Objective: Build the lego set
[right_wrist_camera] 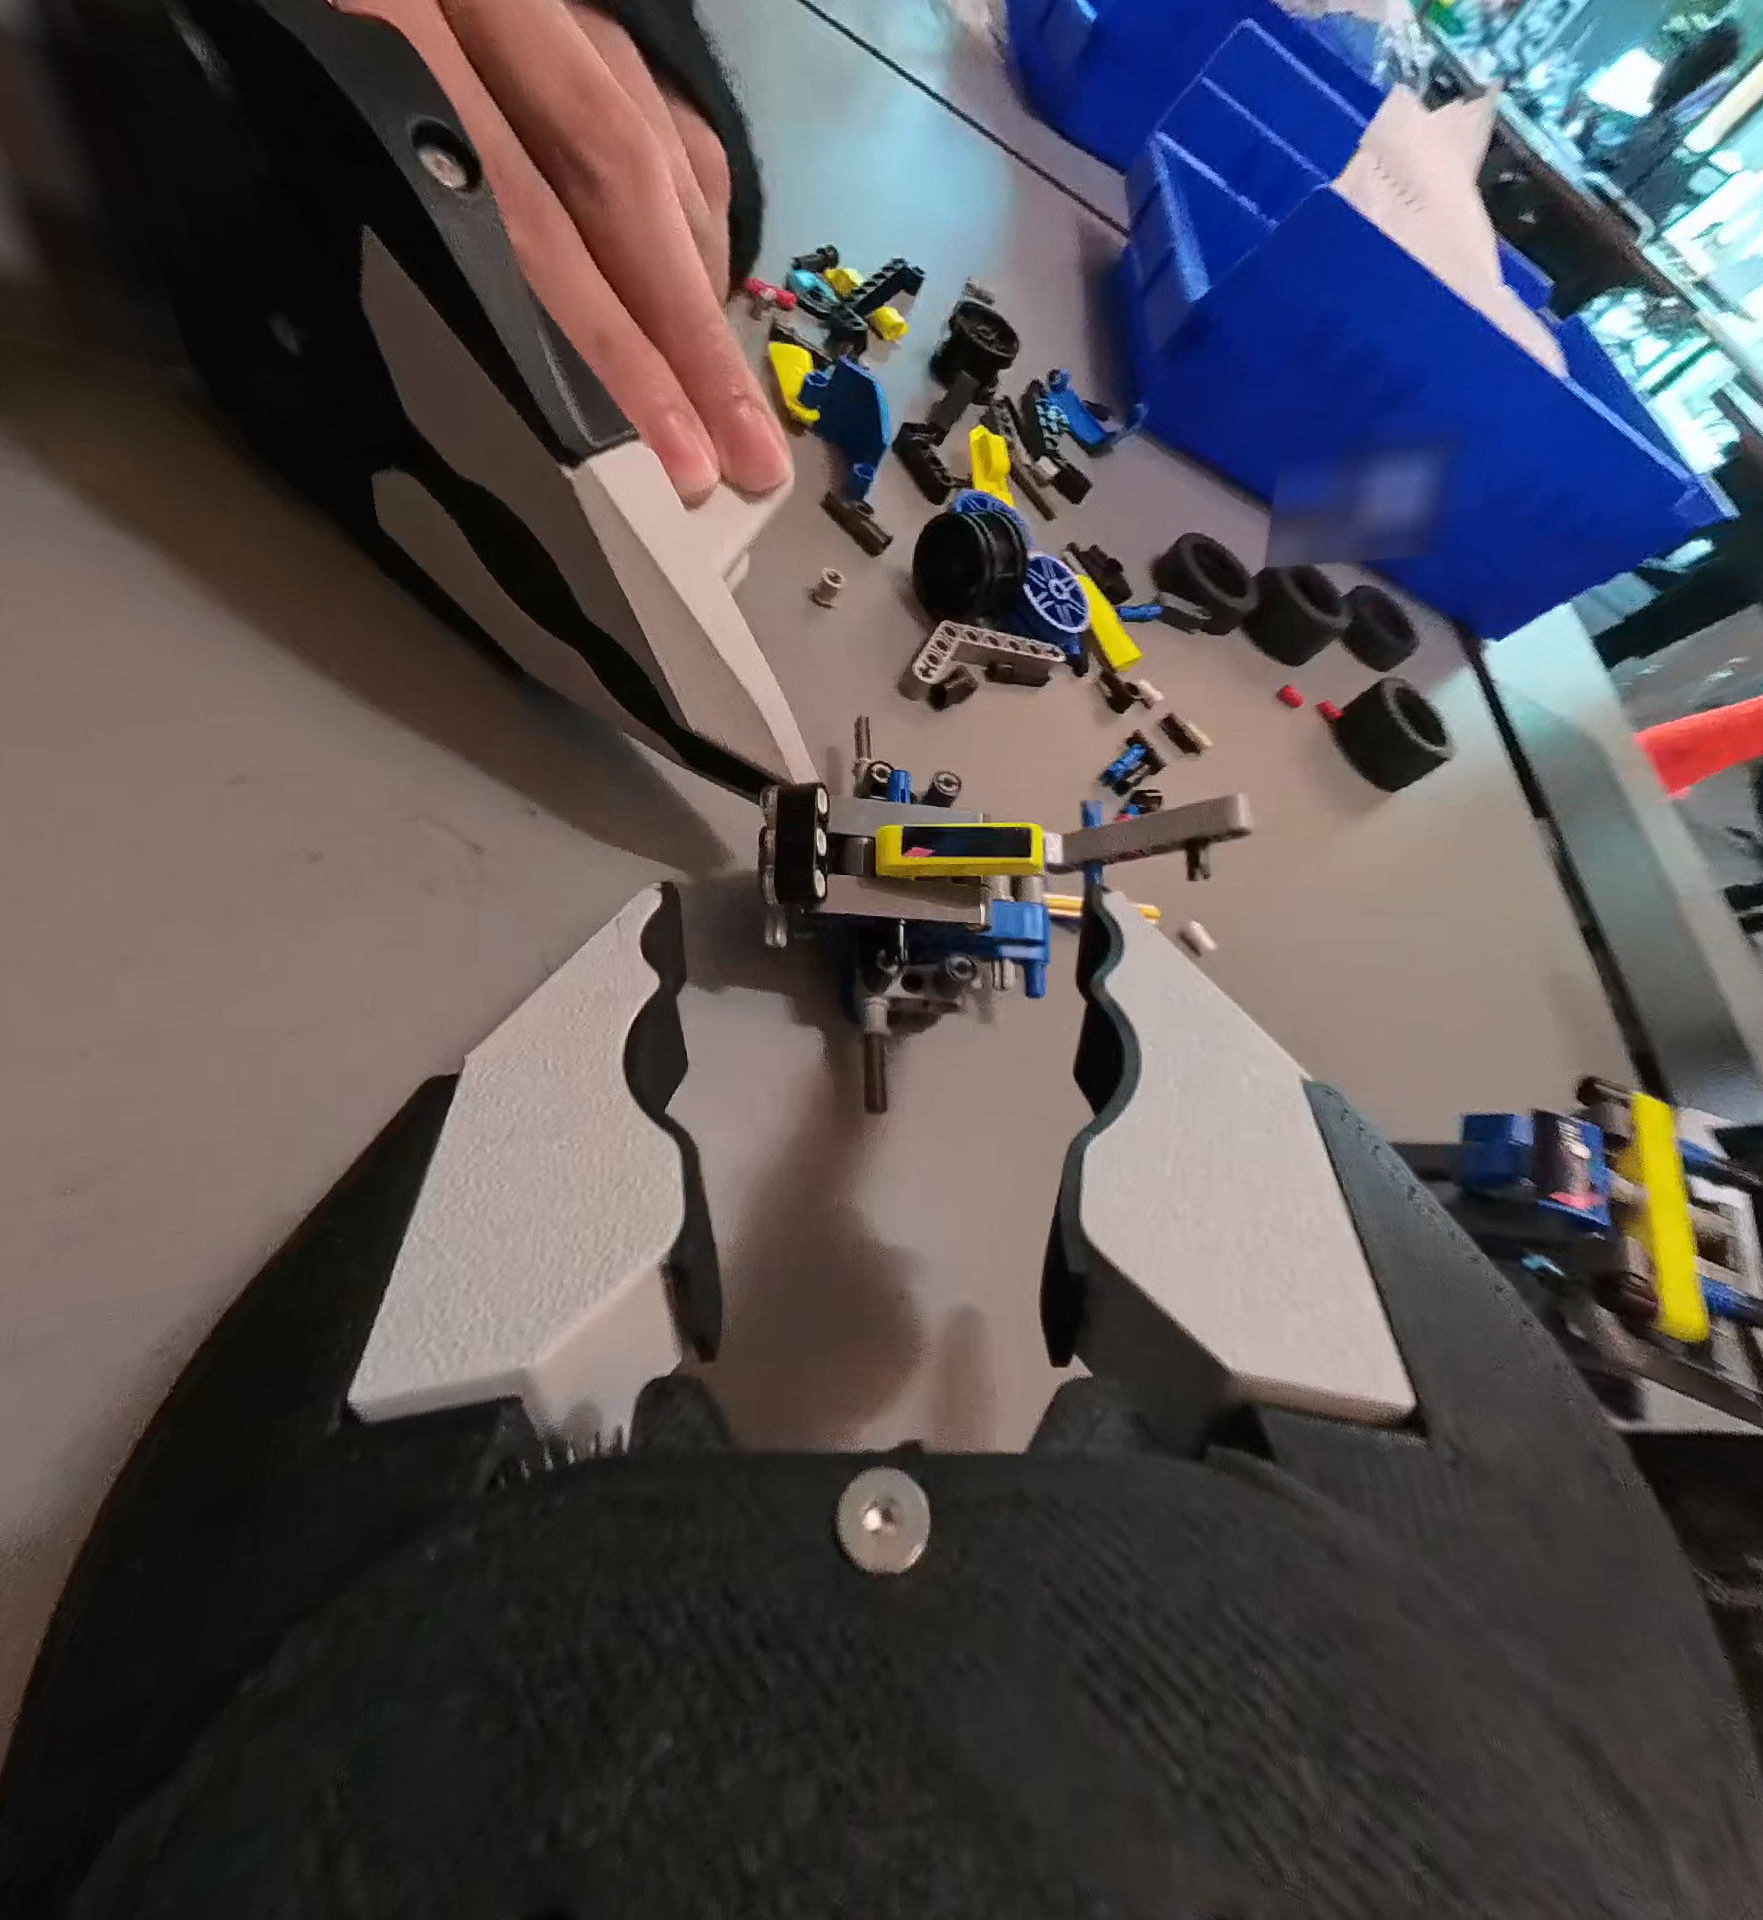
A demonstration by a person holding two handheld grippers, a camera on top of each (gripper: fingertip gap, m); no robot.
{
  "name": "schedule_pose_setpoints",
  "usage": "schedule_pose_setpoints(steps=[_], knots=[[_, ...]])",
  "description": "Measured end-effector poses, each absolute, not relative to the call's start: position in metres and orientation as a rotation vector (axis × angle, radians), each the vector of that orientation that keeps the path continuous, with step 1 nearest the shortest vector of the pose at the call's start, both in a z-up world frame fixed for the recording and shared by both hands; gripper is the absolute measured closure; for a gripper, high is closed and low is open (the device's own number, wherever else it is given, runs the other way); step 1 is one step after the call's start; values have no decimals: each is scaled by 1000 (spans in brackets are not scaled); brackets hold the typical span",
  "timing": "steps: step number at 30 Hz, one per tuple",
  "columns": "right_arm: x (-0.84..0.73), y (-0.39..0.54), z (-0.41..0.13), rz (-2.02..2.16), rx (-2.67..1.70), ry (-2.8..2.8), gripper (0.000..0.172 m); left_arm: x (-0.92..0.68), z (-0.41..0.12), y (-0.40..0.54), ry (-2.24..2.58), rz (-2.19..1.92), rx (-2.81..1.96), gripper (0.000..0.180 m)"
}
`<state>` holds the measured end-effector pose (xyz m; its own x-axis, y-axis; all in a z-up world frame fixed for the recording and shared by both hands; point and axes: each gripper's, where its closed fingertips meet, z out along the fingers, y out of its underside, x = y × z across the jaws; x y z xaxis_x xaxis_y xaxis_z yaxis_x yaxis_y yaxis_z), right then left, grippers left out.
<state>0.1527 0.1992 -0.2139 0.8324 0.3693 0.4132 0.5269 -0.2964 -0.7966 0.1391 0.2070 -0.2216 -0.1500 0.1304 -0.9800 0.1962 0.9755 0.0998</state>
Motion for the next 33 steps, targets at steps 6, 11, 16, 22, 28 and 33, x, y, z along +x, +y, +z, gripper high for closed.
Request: schedule_pose_setpoints(steps=[6, 11, 16, 22, 28, 33], knots=[[149, 212, -214, 4, -1926, -654, 116, 137, -222, 207, 1731, -90, 241, 180], [149, 213, -209, 161, -1939, -603, 128, 137, -223, 207, 1740, -110, 233, 180], [151, 215, -210, 244, -1966, -561, 128, 139, -222, 208, 1725, -101, 228, 180], [160, 206, -213, 43, -2024, -601, 104, 140, -223, 212, 1760, -150, 165, 180], [150, 196, -209, -614, -1871, -842, 128, 144, -216, 218, 1808, -283, 2, 179], [149, 198, -209, -869, -1793, -902, 149, 147, -211, 221, 1823, -358, -81, 179]])
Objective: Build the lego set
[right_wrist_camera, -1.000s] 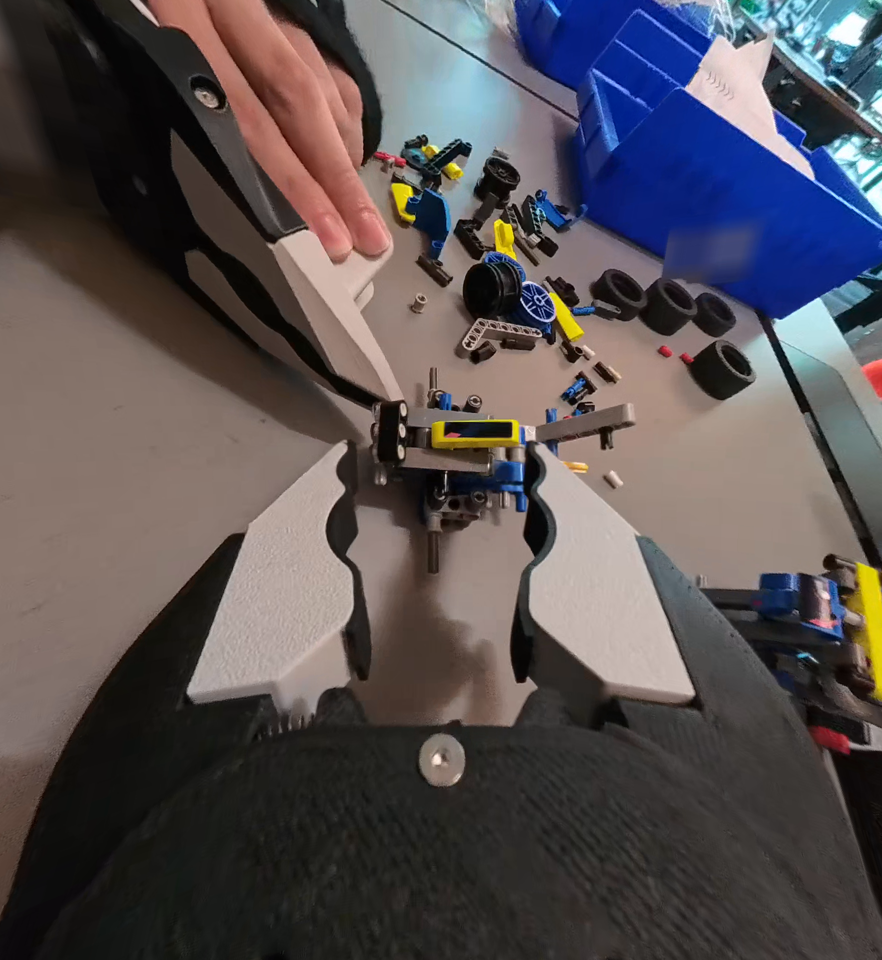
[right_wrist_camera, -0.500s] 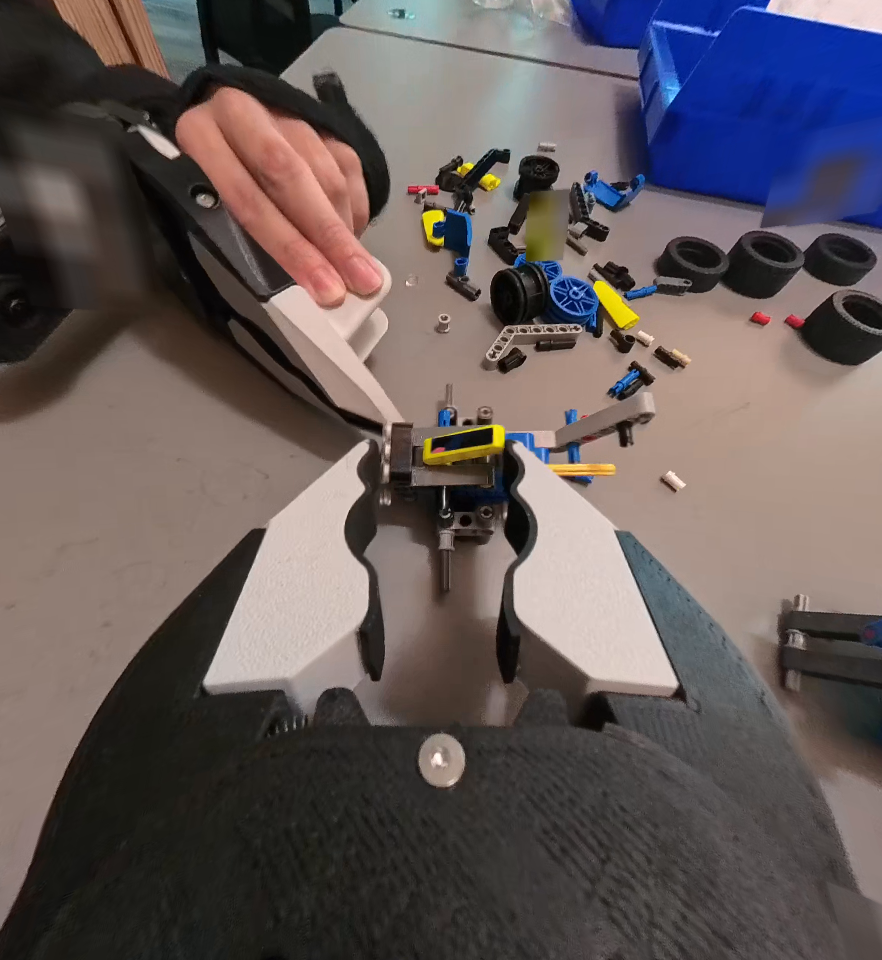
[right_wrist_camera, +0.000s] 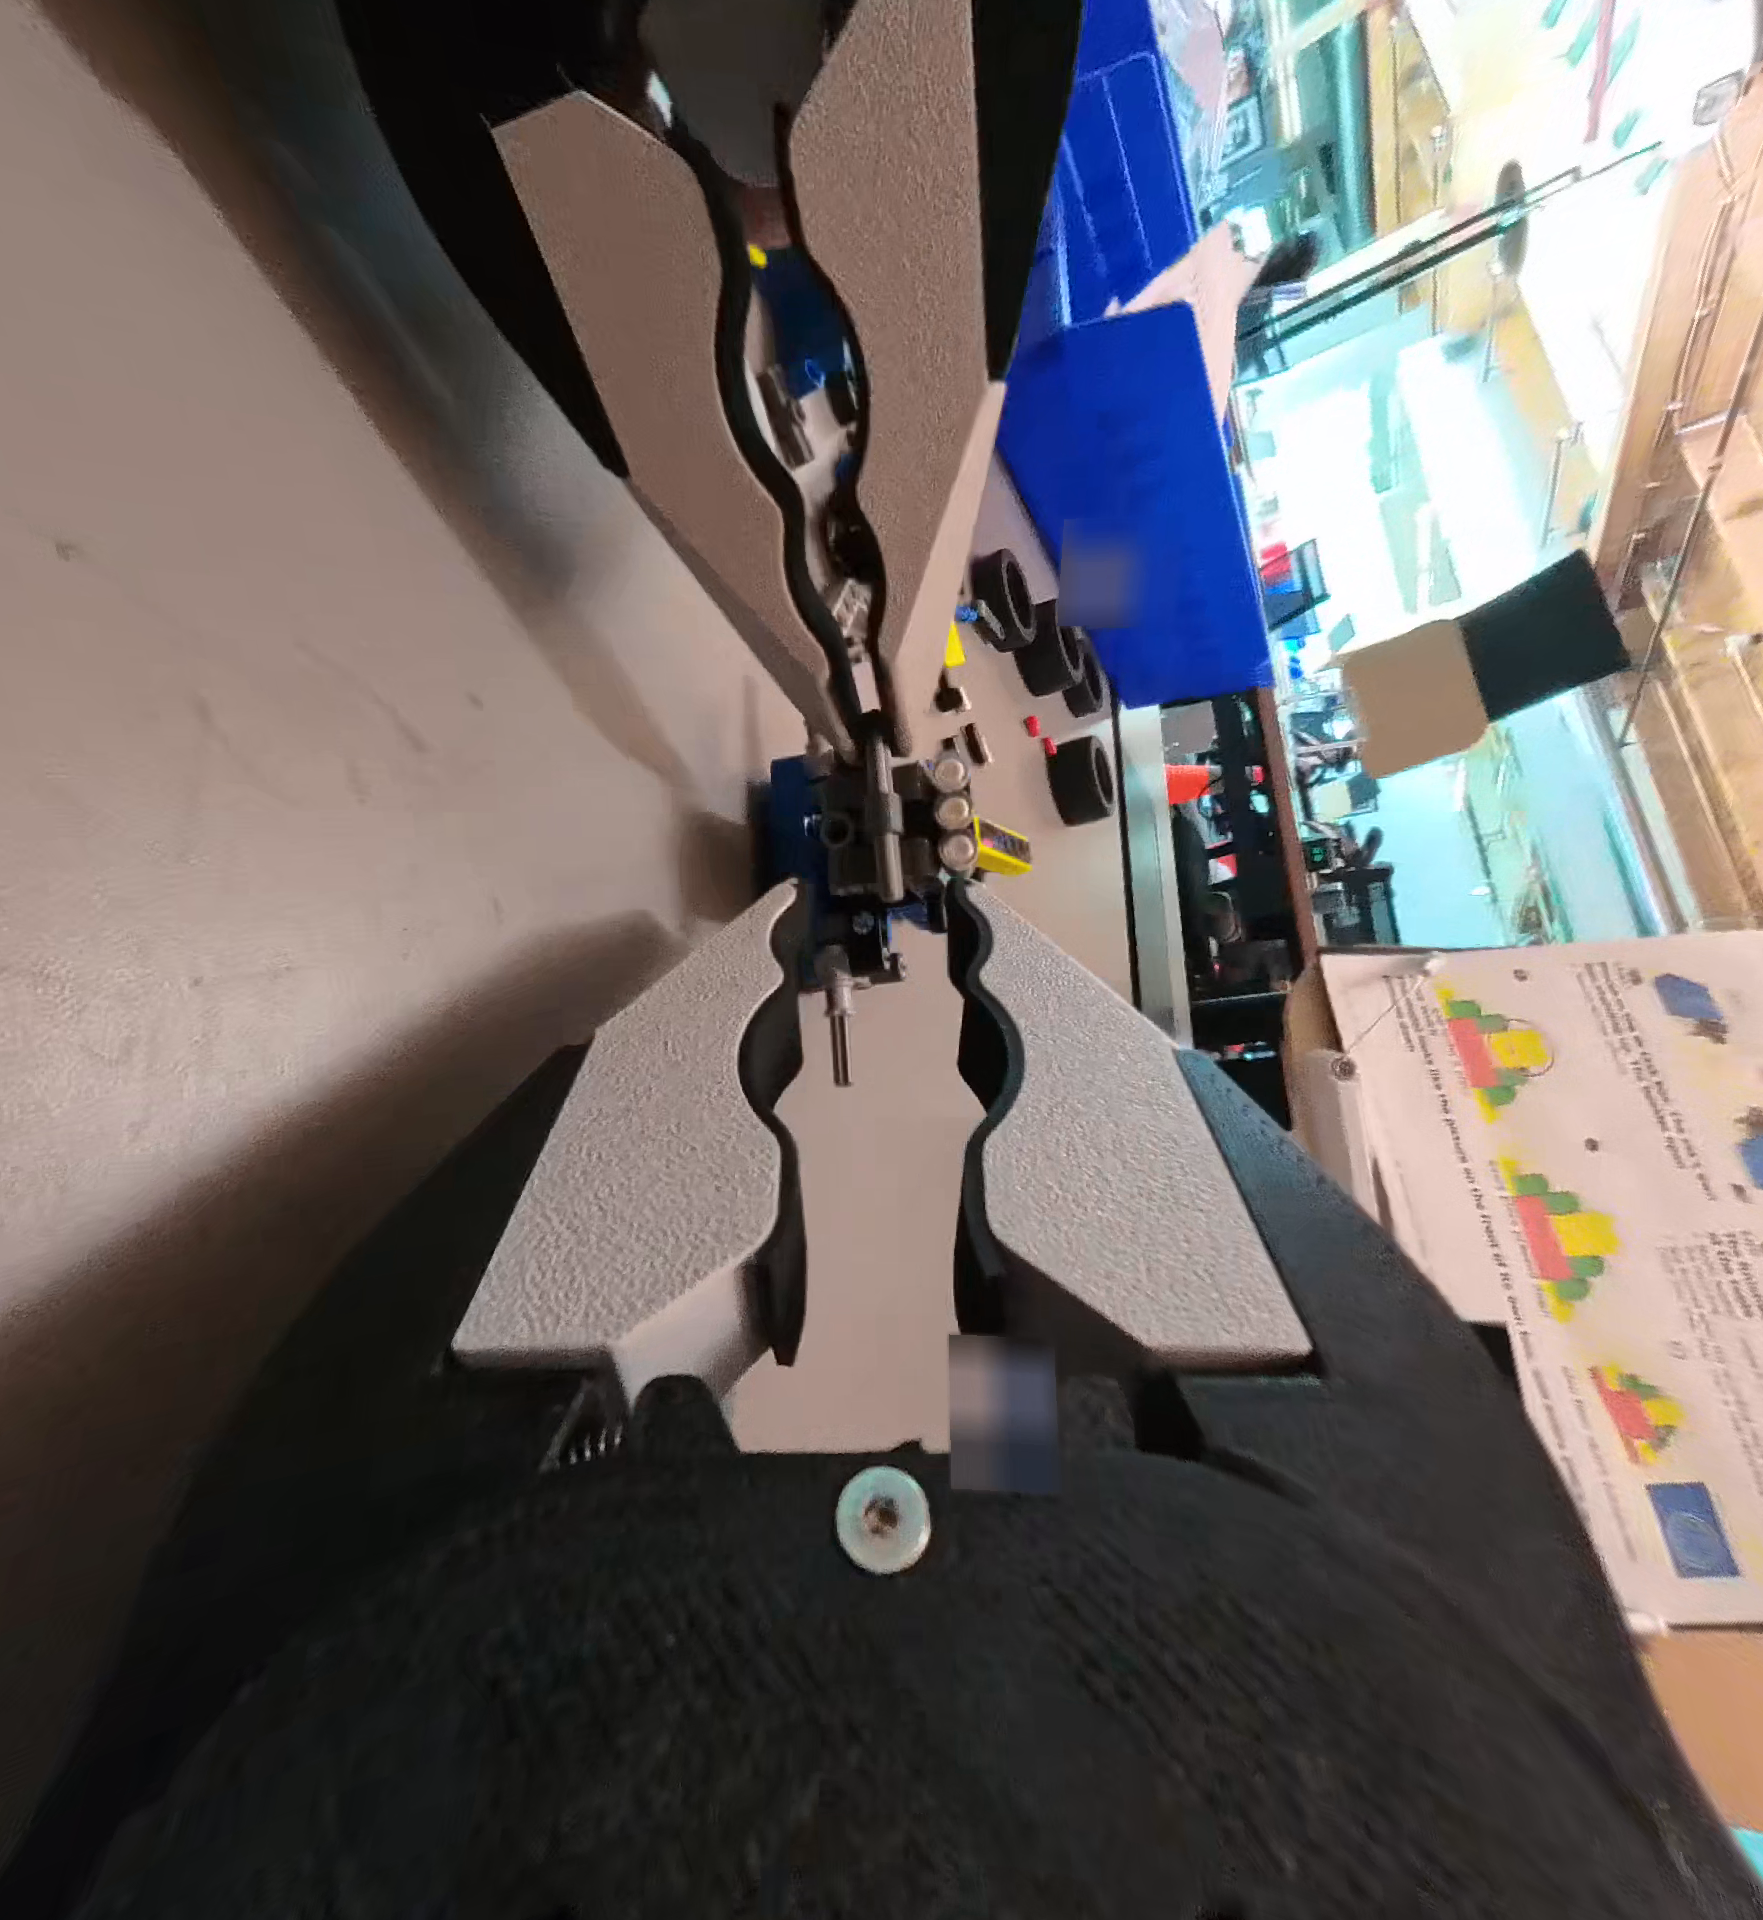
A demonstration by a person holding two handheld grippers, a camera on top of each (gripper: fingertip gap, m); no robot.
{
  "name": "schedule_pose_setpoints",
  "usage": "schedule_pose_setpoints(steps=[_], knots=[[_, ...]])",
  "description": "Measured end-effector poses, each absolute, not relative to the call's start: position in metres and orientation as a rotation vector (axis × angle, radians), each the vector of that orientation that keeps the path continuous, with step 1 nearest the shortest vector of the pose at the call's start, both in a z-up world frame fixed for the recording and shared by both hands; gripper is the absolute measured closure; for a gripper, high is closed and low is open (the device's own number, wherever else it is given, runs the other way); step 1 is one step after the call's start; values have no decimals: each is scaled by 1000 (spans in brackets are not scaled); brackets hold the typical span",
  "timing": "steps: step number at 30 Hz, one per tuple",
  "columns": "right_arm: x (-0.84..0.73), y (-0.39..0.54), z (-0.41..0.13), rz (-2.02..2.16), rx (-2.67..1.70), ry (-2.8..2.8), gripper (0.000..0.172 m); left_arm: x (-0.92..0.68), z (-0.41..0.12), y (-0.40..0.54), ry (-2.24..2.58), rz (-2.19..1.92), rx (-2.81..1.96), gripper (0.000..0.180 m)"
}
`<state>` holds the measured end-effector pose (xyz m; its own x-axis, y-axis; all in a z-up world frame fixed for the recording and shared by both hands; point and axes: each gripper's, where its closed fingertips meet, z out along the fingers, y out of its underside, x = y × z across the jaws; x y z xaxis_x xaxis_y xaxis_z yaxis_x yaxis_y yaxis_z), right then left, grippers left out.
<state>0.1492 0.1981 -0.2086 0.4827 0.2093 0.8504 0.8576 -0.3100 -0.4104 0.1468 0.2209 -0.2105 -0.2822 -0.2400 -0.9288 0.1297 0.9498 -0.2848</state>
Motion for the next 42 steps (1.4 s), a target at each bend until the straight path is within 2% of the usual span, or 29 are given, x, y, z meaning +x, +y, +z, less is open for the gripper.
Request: schedule_pose_setpoints(steps=[10, 42], knots=[[142, 212, -211, -990, -1742, -992, 167, 146, -212, 220, 1824, -340, -58, 179], [145, 219, -217, -1046, -1816, -970, 168, 148, -216, 223, 1853, -253, -74, 180]])
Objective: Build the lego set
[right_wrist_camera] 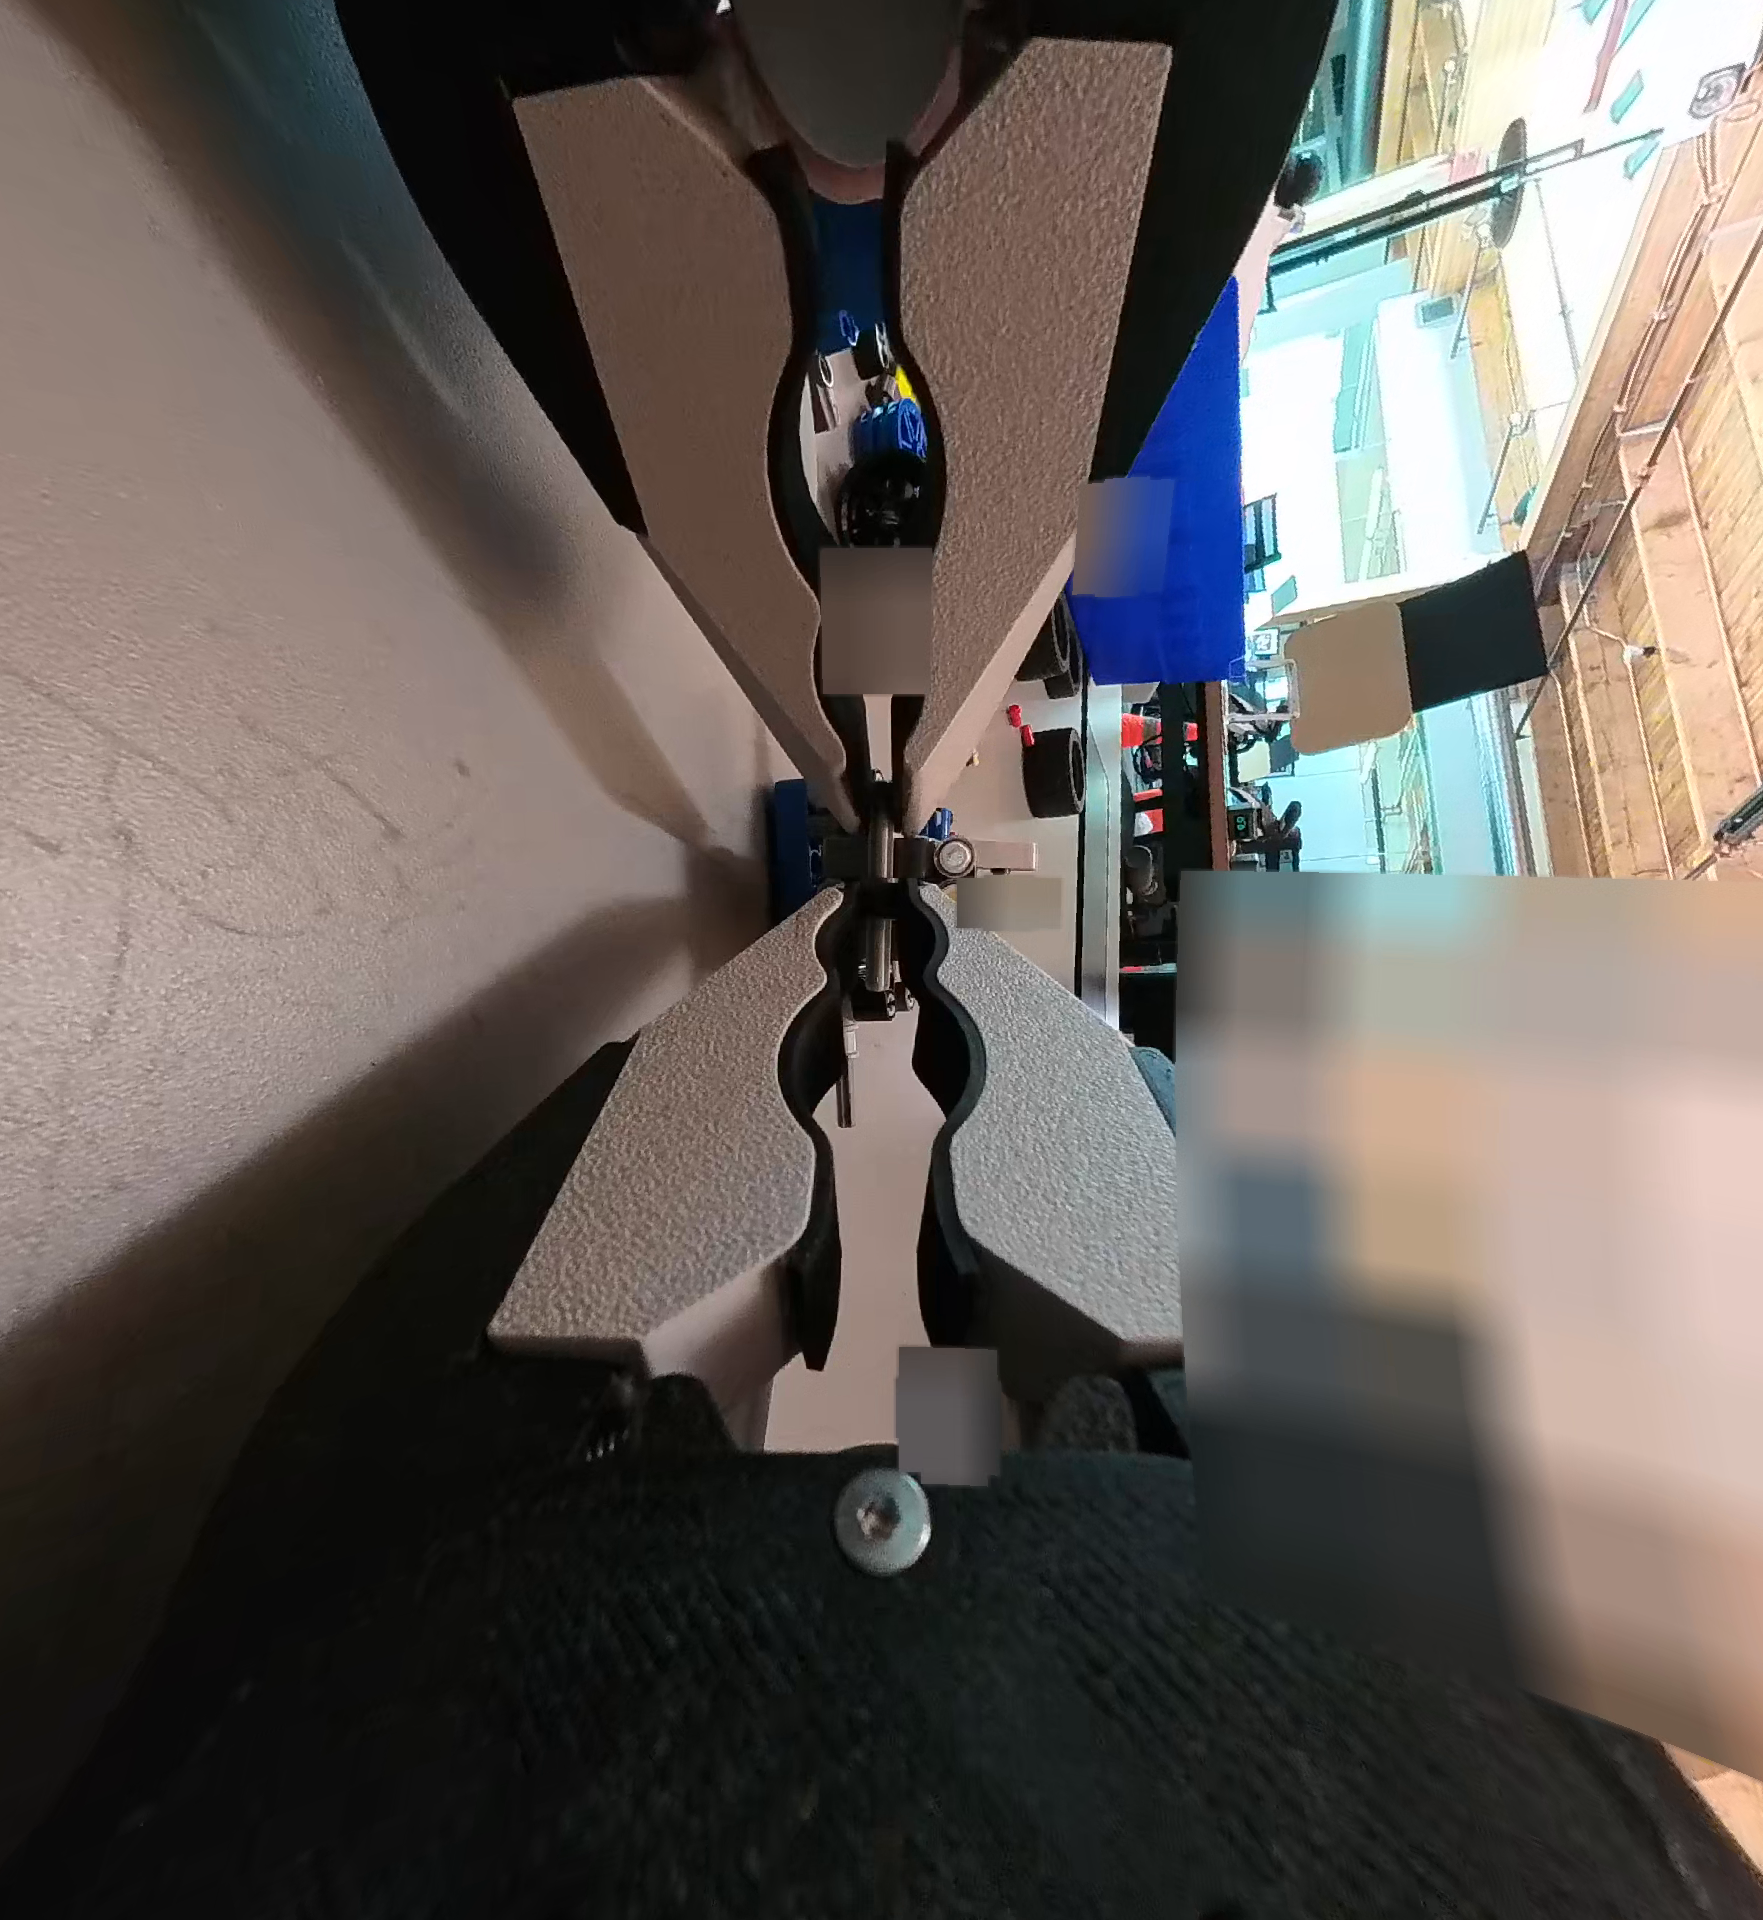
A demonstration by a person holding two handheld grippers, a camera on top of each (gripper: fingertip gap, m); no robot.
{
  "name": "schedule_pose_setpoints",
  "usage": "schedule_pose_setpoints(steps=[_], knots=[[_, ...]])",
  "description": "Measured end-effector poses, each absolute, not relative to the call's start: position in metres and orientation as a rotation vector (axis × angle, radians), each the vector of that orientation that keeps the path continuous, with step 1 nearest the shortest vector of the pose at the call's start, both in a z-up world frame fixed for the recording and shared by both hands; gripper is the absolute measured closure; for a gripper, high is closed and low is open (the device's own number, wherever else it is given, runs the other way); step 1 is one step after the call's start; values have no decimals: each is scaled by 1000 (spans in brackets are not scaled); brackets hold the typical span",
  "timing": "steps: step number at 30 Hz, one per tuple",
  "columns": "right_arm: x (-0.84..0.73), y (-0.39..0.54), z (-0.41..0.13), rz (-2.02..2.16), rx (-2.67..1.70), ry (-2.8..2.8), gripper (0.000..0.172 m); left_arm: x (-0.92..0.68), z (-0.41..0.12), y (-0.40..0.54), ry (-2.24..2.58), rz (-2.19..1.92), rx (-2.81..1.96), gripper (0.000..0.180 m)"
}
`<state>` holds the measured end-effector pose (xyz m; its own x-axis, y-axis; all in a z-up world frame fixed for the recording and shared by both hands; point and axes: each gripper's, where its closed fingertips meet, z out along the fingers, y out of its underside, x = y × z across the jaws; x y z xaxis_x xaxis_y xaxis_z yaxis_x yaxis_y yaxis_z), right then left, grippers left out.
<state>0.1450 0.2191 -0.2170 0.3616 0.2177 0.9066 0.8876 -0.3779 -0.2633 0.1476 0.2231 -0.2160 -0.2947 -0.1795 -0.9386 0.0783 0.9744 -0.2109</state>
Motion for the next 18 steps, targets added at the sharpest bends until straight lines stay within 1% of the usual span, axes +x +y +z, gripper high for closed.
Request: schedule_pose_setpoints(steps=[8, 13, 18], knots=[[147, 220, -218, -1055, -1824, -960, 168, 148, -217, 223, 1855, -262, -86, 180], [153, 220, -218, -1025, -1845, -916, 168, 148, -217, 230, 1861, -381, -194, 179], [150, 220, -219, -1040, -1835, -938, 168, 144, -219, 231, 1828, -329, -167, 179]])
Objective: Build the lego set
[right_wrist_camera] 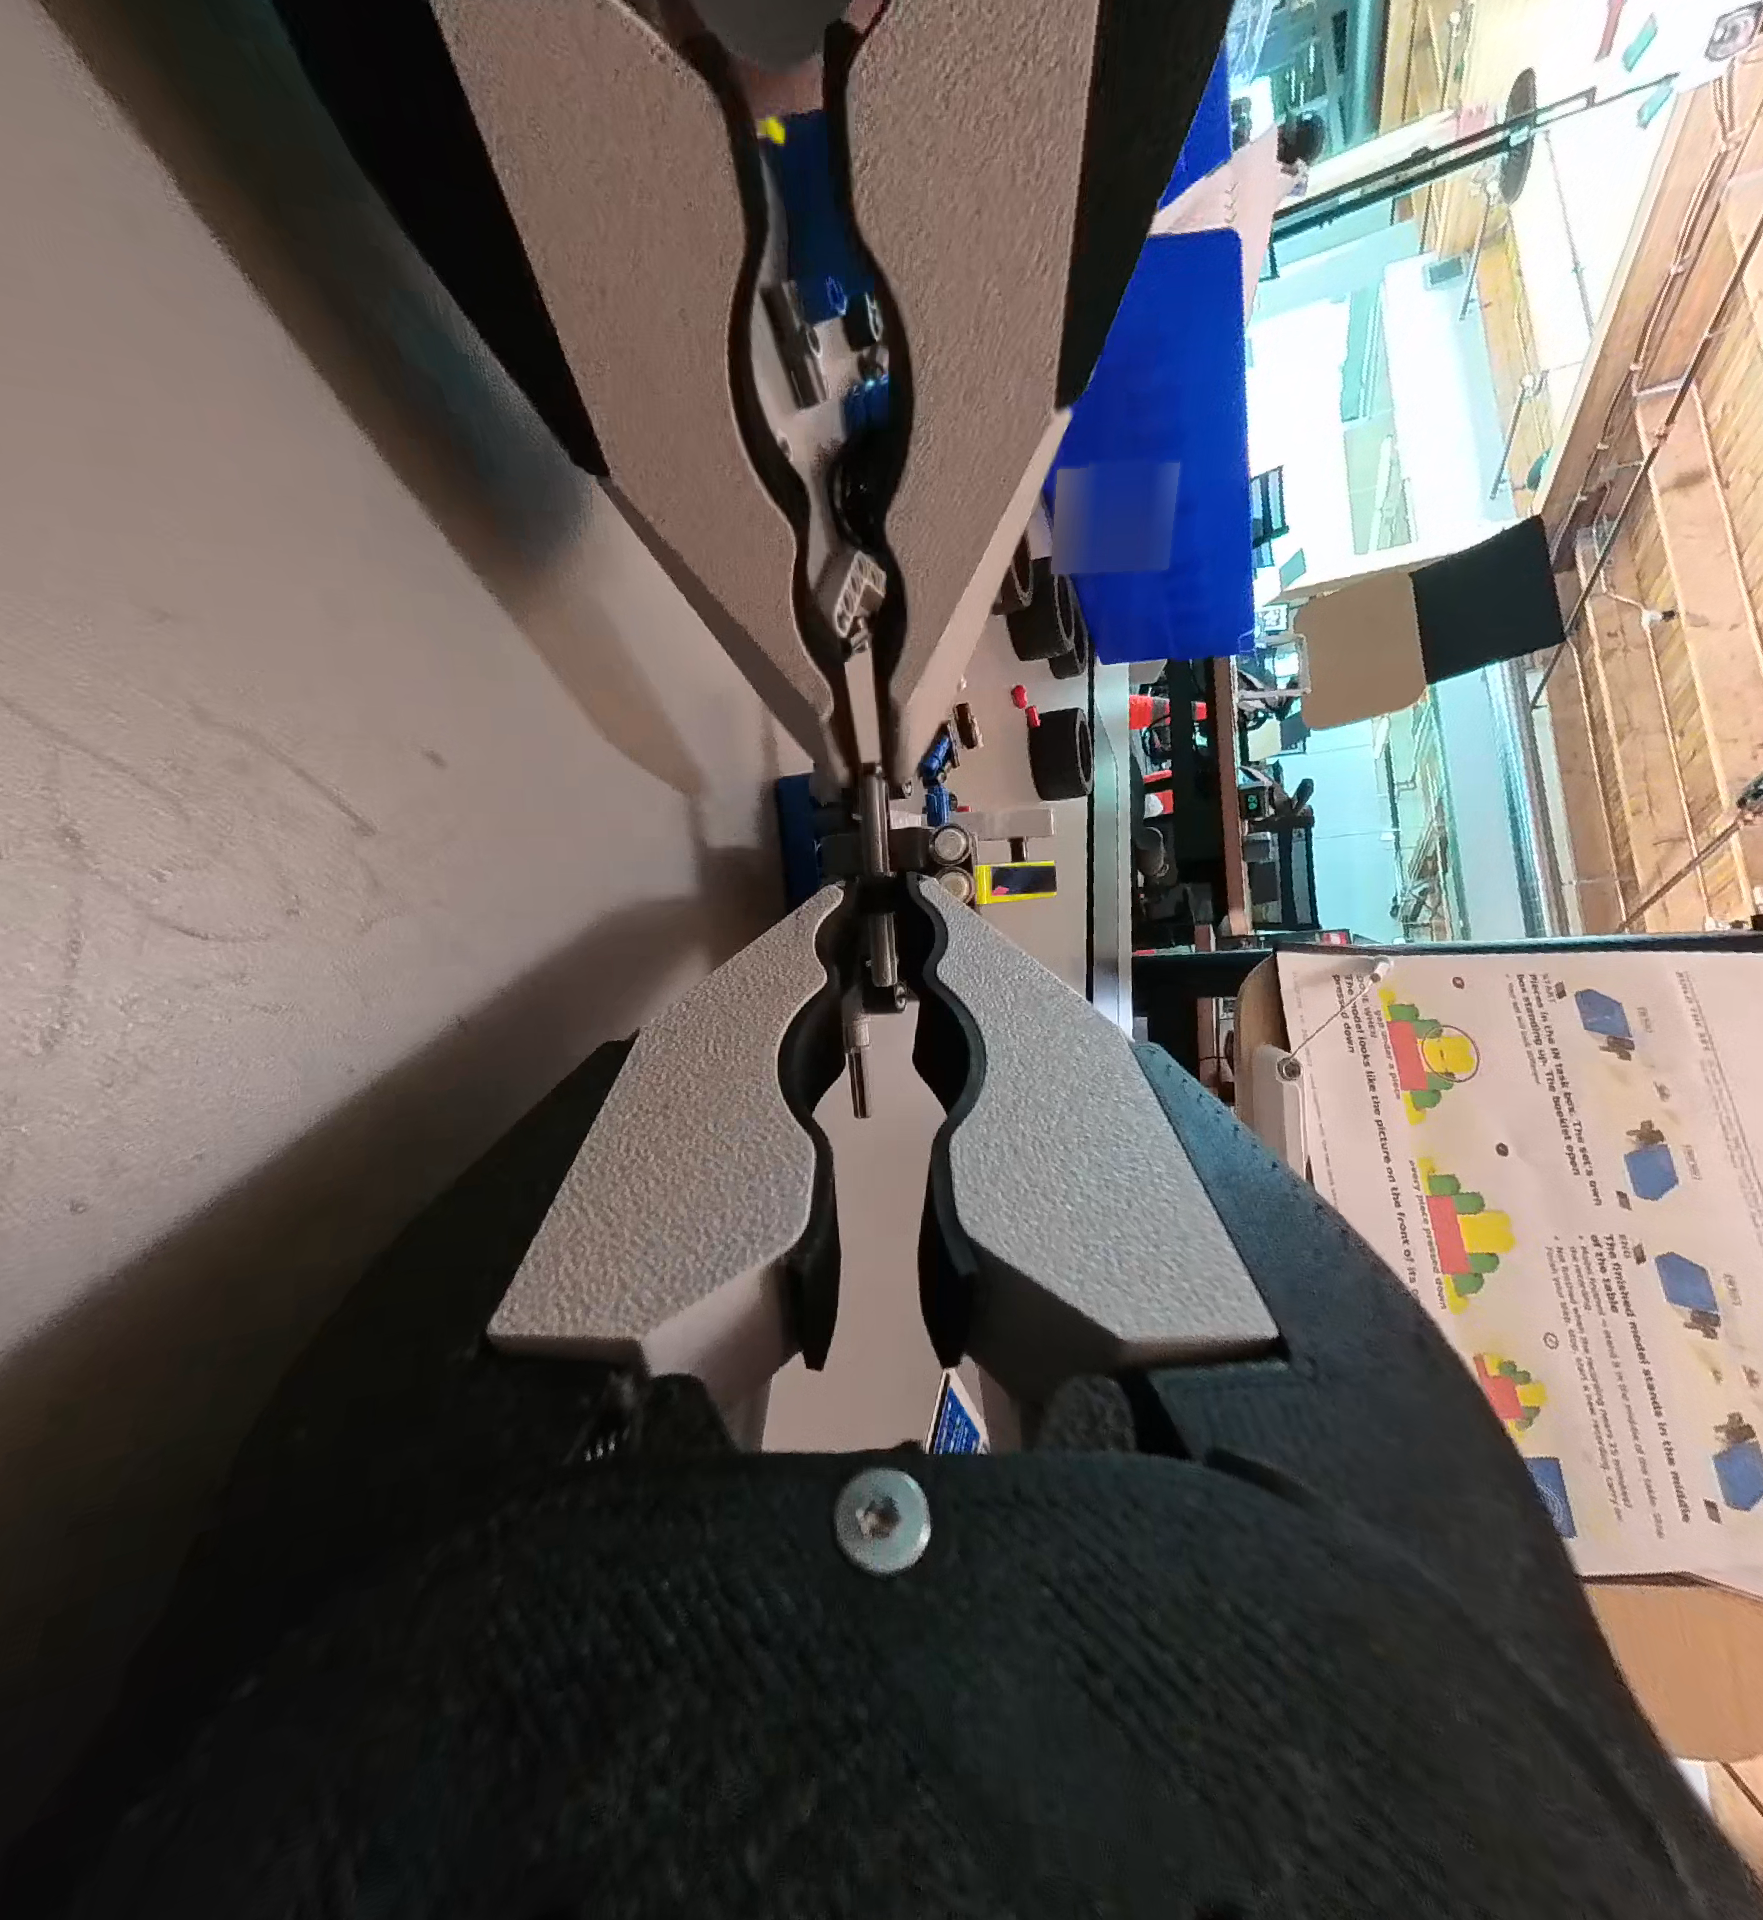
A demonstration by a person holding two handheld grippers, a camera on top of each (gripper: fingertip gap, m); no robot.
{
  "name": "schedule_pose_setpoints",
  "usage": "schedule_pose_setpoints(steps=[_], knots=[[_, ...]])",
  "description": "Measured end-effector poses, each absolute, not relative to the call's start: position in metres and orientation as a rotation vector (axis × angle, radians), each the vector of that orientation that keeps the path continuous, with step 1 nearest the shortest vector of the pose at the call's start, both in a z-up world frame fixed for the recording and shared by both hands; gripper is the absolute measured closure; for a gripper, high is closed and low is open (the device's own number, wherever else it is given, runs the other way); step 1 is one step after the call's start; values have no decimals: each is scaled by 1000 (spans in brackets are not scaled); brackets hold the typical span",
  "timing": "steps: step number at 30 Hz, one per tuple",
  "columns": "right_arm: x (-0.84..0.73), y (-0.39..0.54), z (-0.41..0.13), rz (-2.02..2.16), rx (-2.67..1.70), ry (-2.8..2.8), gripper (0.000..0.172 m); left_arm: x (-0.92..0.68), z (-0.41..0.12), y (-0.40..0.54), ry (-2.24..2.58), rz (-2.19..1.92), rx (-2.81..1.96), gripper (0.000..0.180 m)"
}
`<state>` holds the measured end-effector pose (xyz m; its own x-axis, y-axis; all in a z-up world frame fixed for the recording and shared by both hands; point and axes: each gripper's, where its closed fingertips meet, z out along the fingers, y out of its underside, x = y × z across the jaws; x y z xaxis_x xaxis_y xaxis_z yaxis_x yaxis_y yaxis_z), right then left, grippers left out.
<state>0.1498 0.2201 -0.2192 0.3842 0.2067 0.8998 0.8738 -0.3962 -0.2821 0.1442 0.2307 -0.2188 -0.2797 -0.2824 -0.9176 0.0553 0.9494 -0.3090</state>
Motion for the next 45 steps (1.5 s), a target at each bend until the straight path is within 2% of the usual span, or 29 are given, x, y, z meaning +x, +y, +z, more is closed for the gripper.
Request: schedule_pose_setpoints(steps=[6, 9, 45], knots=[[146, 220, -220, -1047, -1820, -959, 168, 145, -222, 226, 1843, -333, -154, 173], [146, 221, -220, -1051, -1820, -967, 168, 145, -221, 226, 1852, -317, -164, 179], [147, 222, -222, -1052, -1829, -954, 168, 147, -222, 226, 1860, -265, -164, 179]])
